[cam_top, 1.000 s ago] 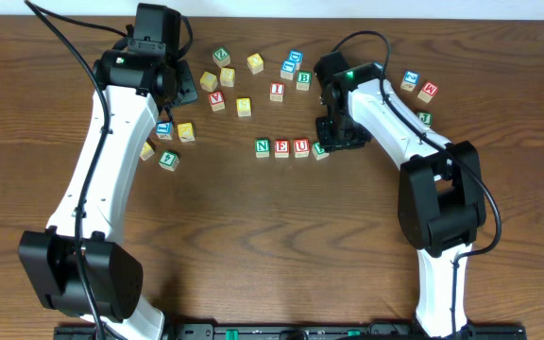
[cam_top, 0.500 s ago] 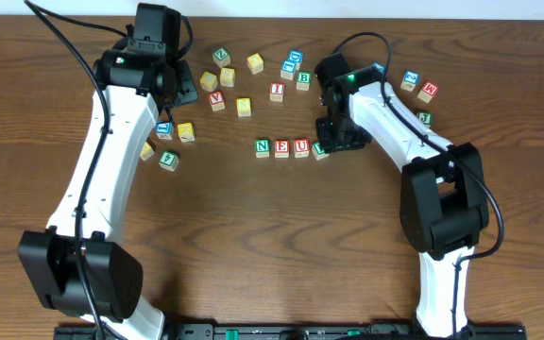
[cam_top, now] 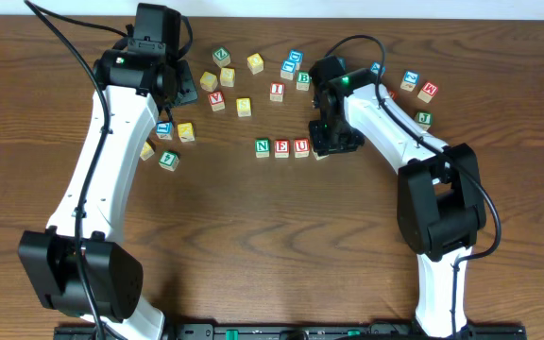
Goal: Spell out NEURIPS
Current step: 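Lower the green R block beside the red U block and release, then raise the right gripper and move it toward the red I block, then position the right gripper over the red I block, then lower the right gripper and grasp the red I block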
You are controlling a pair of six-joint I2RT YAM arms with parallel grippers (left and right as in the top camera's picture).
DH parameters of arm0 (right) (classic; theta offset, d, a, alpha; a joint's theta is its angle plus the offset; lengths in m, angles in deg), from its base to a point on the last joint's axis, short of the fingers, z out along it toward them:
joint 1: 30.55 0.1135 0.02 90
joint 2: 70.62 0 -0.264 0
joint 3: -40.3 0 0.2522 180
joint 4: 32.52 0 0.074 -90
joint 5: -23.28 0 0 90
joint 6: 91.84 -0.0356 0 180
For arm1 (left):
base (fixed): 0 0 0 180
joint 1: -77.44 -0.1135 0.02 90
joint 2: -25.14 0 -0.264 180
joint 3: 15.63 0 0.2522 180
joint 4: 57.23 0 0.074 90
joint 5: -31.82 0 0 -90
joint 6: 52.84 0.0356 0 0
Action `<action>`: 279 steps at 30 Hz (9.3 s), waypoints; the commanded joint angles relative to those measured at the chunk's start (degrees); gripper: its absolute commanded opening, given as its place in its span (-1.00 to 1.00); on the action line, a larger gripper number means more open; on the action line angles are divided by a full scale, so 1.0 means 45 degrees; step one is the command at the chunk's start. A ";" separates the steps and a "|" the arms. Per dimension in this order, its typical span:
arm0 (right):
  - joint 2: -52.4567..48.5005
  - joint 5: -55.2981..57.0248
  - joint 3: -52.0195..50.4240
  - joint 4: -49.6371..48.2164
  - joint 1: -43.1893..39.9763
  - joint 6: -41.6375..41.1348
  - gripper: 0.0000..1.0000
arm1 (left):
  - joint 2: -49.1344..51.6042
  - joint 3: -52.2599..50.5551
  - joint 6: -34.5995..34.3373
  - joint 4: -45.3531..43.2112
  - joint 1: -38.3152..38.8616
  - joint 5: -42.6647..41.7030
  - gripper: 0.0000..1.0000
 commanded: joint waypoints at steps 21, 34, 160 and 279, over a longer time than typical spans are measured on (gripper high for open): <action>0.0005 -0.1224 -0.0248 -0.0806 0.0146 -0.1433 -0.62 | -0.0068 0.0112 0.0073 0.0058 -0.0053 0.0204 0.00; 0.0015 -0.1511 -0.0180 -0.1370 0.0146 -0.1987 -0.61 | -0.0068 0.0112 0.0078 0.0053 -0.0053 0.0204 0.00; -0.4153 0.2244 0.4396 -0.6975 0.1515 -0.1175 -0.38 | -0.0408 0.0112 0.0597 0.0151 -0.1642 0.0539 0.01; -0.2798 -0.0801 0.3915 -0.4833 0.0432 0.7057 0.41 | -0.0408 0.0112 0.0593 0.0296 -0.1642 0.0534 0.01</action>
